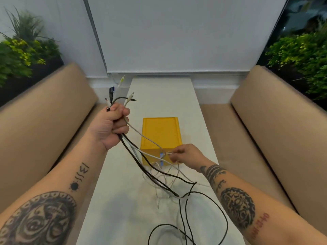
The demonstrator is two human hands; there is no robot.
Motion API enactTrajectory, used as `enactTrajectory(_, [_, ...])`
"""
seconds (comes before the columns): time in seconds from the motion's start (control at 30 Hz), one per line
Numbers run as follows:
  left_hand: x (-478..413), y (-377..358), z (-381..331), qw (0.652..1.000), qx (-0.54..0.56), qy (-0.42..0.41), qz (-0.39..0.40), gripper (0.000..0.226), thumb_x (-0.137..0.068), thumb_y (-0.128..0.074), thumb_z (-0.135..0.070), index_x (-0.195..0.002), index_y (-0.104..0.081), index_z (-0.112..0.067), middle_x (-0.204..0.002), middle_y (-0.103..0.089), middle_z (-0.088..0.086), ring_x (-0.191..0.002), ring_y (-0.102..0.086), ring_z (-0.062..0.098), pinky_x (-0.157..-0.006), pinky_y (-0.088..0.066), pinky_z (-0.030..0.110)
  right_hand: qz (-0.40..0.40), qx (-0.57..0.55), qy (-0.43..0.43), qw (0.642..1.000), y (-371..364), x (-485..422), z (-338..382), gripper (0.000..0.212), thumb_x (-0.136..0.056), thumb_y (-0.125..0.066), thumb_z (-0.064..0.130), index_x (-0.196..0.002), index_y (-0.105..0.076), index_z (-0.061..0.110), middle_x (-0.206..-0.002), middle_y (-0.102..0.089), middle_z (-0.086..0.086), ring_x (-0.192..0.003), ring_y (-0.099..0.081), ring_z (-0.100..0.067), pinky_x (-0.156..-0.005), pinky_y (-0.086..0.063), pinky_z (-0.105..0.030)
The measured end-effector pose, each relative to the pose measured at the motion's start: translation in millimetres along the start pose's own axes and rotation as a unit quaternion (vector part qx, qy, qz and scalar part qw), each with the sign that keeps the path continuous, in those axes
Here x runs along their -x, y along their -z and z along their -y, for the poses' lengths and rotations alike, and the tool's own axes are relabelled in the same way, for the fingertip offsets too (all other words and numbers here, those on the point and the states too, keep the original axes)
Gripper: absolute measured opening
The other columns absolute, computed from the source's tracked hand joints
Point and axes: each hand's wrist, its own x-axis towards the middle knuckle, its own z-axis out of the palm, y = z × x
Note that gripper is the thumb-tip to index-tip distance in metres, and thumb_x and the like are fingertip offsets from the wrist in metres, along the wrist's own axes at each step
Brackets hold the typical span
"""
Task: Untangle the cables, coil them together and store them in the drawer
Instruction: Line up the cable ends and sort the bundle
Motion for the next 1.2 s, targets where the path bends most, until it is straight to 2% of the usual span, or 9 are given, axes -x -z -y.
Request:
enactTrajectory(0.1, [-5.2, 19.0, 5.5, 0.998, 0.015, -0.006, -0.069, 0.029, -0.088, -0.051, -0.006, -0.073, -0.037, -0.025, -0.061, -0.057, -0.009, -0.032, -0.022, 0.001, -0.036, -0.011, 0.015, 0.019, -0.159, -0.048, 0.986, 9.2, -0.5, 0.1, 0.014, -0.093, -0.071, 0.027, -0.09, -0.076, 0.015, -0.088, -0.075, -0.007, -0.086, -0.07, -0.022, -0.084, -0.059, -0.046])
enactTrajectory(0.33, [-14.6, 19.1, 23.1, 0.992, -0.015, 0.001, -0.129, 0.028, -0.102, -0.048, -0.009, -0.077, -0.049, -0.022, -0.062, -0.062, -0.009, -0.042, -0.037, 0.002, -0.037, -0.021, 0.015, 0.002, -0.202, -0.081, 0.976, -0.1, 3.3, 21.8, 0.015, -0.091, -0.073, 0.022, -0.098, -0.072, 0.008, -0.092, -0.073, -0.008, -0.078, -0.07, -0.025, -0.084, -0.058, -0.05])
enactTrajectory(0.5, [-17.4, 9.6, 29.0, 0.991, -0.074, 0.002, -0.116, 0.027, -0.102, -0.054, -0.014, -0.078, -0.047, -0.024, -0.067, -0.068, -0.008, -0.088, -0.071, 0.015, -0.076, -0.049, 0.039, -0.016, -0.268, -0.078, 0.96, -4.9, 7.7, 45.0, 0.01, -0.091, -0.073, 0.021, -0.09, -0.072, 0.011, -0.097, -0.069, -0.008, -0.073, -0.071, -0.027, -0.076, -0.059, -0.048])
enactTrajectory(0.57, [-15.5, 2.4, 34.5, 0.99, -0.091, 0.012, -0.107, 0.03, -0.102, -0.056, -0.011, -0.076, -0.045, -0.021, -0.068, -0.065, -0.003, -0.08, -0.074, 0.025, -0.075, -0.056, 0.046, -0.015, -0.294, -0.085, 0.952, -3.4, 7.3, 56.0, 0.011, -0.09, -0.074, 0.021, -0.092, -0.071, 0.011, -0.094, -0.065, -0.007, -0.078, -0.07, -0.026, -0.076, -0.058, -0.049])
enactTrajectory(0.63, [-14.7, -5.3, 40.5, 0.986, -0.118, 0.009, -0.117, 0.03, -0.101, -0.058, -0.008, -0.076, -0.044, -0.019, -0.069, -0.064, 0.003, -0.052, -0.061, 0.021, -0.054, -0.057, 0.035, -0.047, -0.273, -0.084, 0.957, -1.5, 6.6, 67.1, 0.014, -0.089, -0.075, 0.025, -0.094, -0.072, 0.012, -0.095, -0.064, -0.004, -0.085, -0.066, -0.021, -0.077, -0.056, -0.046])
enactTrajectory(0.7, [-17.3, -7.8, 44.4, 0.977, -0.181, 0.006, -0.11, 0.032, -0.101, -0.057, -0.008, -0.076, -0.04, -0.021, -0.074, -0.064, 0.004, -0.042, -0.039, 0.012, -0.039, -0.037, 0.023, -0.126, -0.192, -0.063, 0.971, 5.1, 4.1, 75.2, 0.016, -0.088, -0.076, 0.028, -0.094, -0.075, 0.013, -0.103, -0.069, -0.001, -0.096, -0.062, -0.018, -0.081, -0.048, -0.039])
enactTrajectory(0.83, [-21.4, -6.7, 35.1, 0.972, -0.215, -0.007, -0.099, 0.032, -0.102, -0.055, -0.008, -0.076, -0.039, -0.02, -0.073, -0.063, 0.002, -0.041, -0.028, 0.01, -0.039, -0.022, 0.02, -0.199, -0.185, -0.094, 0.958, 32.7, -2.1, 70.9, 0.029, -0.085, -0.078, 0.029, -0.105, -0.073, 0.009, -0.11, -0.067, -0.001, -0.098, -0.06, -0.018, -0.079, -0.042, -0.033])
enactTrajectory(1.07, [-30.4, 25.4, 11.6, 0.943, -0.236, -0.042, -0.23, 0.008, -0.1, -0.053, -0.011, -0.108, -0.053, -0.008, -0.055, -0.055, -0.006, -0.039, -0.028, 0.007, -0.036, -0.021, 0.017, -0.29, -0.365, -0.194, 0.863, 68.3, 9.9, 12.4, 0.023, -0.095, -0.063, 0.017, -0.116, -0.066, 0.008, -0.103, -0.061, -0.003, -0.078, -0.057, -0.014, -0.062, -0.043, -0.032])
enactTrajectory(1.2, [-26.4, 30.9, 2.8, 0.919, -0.24, -0.07, -0.304, 0.014, -0.097, -0.053, -0.009, -0.087, -0.048, -0.017, -0.076, -0.061, 0.003, -0.046, -0.027, 0.011, -0.041, -0.022, 0.023, -0.33, -0.382, -0.219, 0.835, 66.9, 15.8, -17.6, 0.014, -0.098, -0.061, 0.018, -0.109, -0.063, 0.01, -0.105, -0.062, -0.004, -0.079, -0.058, -0.014, -0.065, -0.048, -0.034])
